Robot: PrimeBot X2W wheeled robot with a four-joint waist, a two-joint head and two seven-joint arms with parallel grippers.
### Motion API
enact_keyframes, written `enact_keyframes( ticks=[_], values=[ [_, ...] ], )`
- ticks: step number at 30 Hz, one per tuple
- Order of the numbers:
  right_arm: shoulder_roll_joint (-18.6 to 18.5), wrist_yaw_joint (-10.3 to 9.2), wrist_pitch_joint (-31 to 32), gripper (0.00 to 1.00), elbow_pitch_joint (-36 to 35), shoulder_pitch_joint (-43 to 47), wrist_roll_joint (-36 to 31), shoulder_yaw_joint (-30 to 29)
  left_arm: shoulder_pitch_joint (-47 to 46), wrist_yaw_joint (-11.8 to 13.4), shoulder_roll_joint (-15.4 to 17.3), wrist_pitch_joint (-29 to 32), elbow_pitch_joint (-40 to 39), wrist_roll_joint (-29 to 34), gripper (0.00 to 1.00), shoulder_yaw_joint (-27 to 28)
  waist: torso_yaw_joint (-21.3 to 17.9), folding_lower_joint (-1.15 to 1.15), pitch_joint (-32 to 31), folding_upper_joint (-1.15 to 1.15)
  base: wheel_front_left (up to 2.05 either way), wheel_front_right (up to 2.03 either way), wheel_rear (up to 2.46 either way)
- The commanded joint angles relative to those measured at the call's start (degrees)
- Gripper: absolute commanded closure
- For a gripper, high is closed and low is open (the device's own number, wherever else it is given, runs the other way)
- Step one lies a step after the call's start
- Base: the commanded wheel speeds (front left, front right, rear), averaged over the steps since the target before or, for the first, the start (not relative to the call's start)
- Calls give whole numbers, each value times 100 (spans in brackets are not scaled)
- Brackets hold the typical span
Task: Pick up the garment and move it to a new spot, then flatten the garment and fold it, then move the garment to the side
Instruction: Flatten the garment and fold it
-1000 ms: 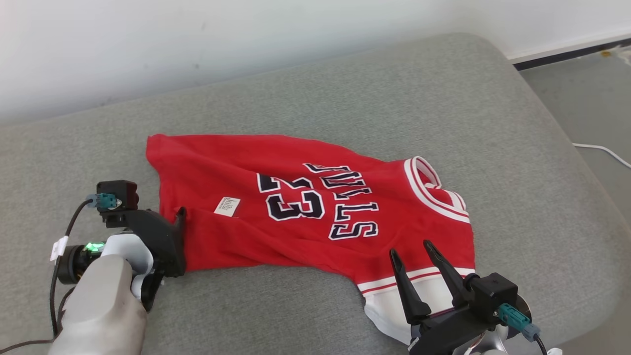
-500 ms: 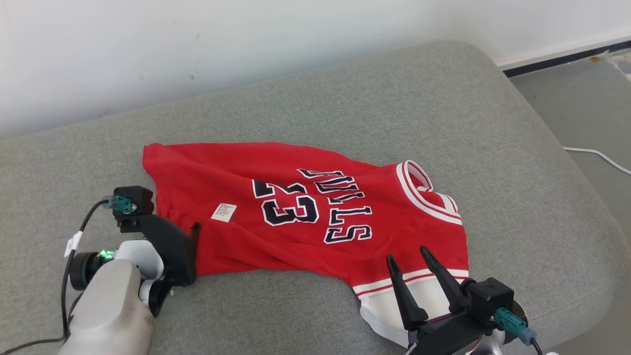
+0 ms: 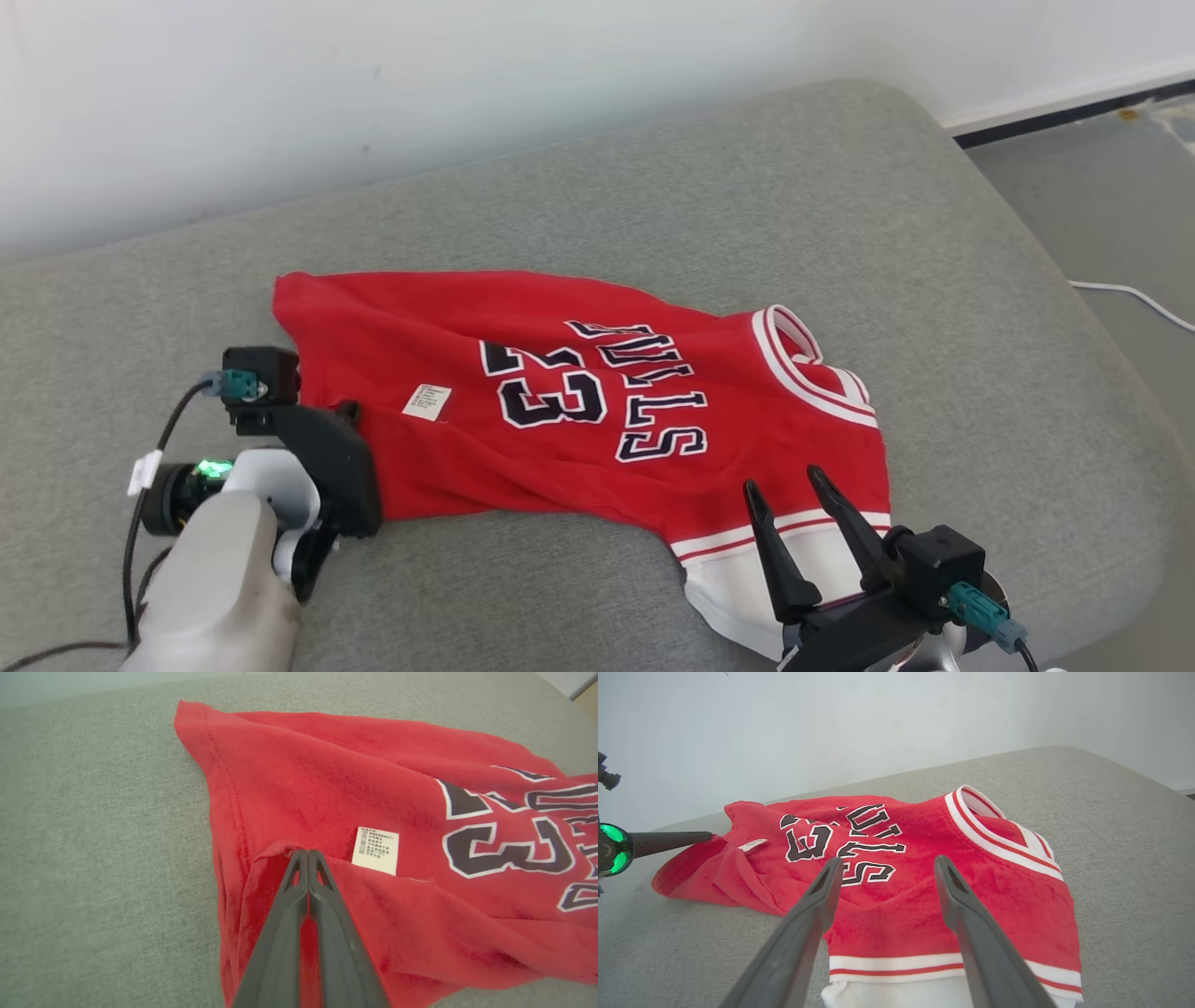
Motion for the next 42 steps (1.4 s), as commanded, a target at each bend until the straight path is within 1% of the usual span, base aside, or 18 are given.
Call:
enact_keyframes(
  ticks=[1, 7, 13, 18, 23, 26, 29, 30, 31, 32, 33, 37, 40, 42],
  values=[
    [-2, -13, -33, 0, 9, 76, -19, -11, 165, -6, 36, -40, -40, 14, 100, -19, 115, 0, -37, 0, 0, 0, 0],
    [-2, -13, -27, 0, 39, 67, 42, 45, 428, -19, 69, -107, -281, -49, 100, -52, 343, 0, -152, 0, 0, 0, 0],
    [-2, -13, -2, 0, 75, 126, 39, -5, 734, -35, 36, -131, -557, -167, 100, -75, 546, 0, -293, 0, 0, 0, 0],
    [-2, -13, 24, 0, 93, 186, 73, -42, 1180, -36, -5, -197, -986, -280, 100, -72, 657, 0, -425, 0, 0, 0, 0],
    [-2, -13, 31, 0, 86, 255, 56, -155, 1907, -36, -48, -112, -1662, -394, 100, -156, 809, 0, -538, 0, 0, 0, 0],
    [-2, -13, 32, 0, 78, 323, 59, -205, 2465, 53, -17, 2, -2140, -423, 100, -190, 892, 0, -601, 0, 0, 0, 0],
    [-2, -13, 46, 0, 69, 355, 78, -221, 3013, 222, -1, 103, -2630, -486, 100, -169, 945, 0, -657, 0, 0, 0, 0],
    [-2, -13, 49, 0, 65, 358, 81, -225, 3172, 274, 5, 112, -2787, -507, 68, -144, 961, 0, -671, 0, 0, 0, 0],
    [-2, -13, 49, 0, 65, 358, 81, -225, 3172, 274, 5, 112, -2787, -507, 68, -144, 961, 0, -671, 0, 0, 0, 0],
    [-2, -13, 51, 0, 61, 362, 82, -236, 3311, 351, 31, 91, -2945, -495, 27, -118, 977, 0, -684, 0, 0, 0, 0],
    [-2, -13, 54, 0, 58, 370, 82, -239, 3458, 418, 48, 86, -3074, -503, 0, -94, 989, 0, -697, 0, 0, 0, 0],
    [-2, -13, 47, 0, 54, 395, 87, -289, 3881, 628, 98, -114, -3543, -450, 0, 0, 1015, 0, -750, 0, 0, 0, 0],
    [-2, -13, 27, 0, 59, 413, 49, -372, 4110, 765, 115, -489, -3790, -434, 0, 144, 1020, 0, -792, 0, 0, 0, 0],
    [-2, -13, 19, 0, 54, 438, 17, -457, 4217, 859, 99, -890, -3948, -382, 0, 267, 1027, 0, -819, 0, 0, 0, 0]
  ],
)
